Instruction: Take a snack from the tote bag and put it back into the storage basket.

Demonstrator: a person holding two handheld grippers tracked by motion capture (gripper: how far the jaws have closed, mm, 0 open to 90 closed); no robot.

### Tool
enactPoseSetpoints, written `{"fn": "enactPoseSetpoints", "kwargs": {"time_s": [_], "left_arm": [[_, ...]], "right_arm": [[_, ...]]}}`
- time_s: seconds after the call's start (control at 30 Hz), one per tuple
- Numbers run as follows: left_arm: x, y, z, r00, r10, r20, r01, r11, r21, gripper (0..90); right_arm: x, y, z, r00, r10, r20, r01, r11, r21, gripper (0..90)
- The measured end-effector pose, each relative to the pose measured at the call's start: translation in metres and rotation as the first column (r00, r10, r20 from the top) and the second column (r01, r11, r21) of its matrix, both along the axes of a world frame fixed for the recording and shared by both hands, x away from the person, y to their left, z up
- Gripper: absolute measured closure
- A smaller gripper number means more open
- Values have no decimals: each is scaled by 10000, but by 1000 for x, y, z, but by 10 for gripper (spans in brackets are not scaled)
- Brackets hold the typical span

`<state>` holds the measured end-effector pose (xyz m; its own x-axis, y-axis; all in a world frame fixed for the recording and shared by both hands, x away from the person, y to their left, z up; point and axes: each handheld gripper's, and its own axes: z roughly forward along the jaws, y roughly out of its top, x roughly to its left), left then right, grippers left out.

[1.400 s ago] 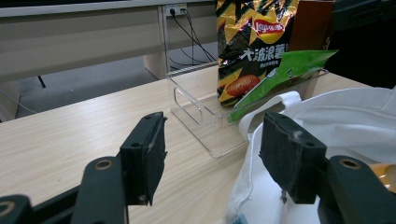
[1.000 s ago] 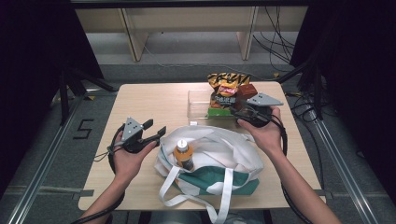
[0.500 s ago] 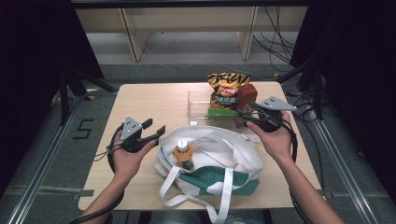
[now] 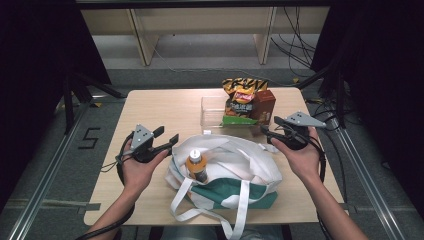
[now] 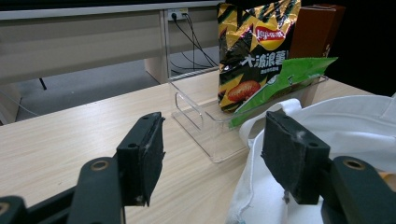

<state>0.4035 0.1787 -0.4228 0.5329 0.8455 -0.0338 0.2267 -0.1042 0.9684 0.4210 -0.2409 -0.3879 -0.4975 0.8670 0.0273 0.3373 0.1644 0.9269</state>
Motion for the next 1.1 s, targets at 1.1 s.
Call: {"fn": "enactPoseSetpoints", "kwargs": {"time_s": [1.1], "left_arm": [[-11, -2, 16, 9992, -300, 256, 314, 9981, -533, 405]], "right_arm": [[-18, -28, -8, 9947, -1017, 163, 1016, 9948, 75, 389]]}}
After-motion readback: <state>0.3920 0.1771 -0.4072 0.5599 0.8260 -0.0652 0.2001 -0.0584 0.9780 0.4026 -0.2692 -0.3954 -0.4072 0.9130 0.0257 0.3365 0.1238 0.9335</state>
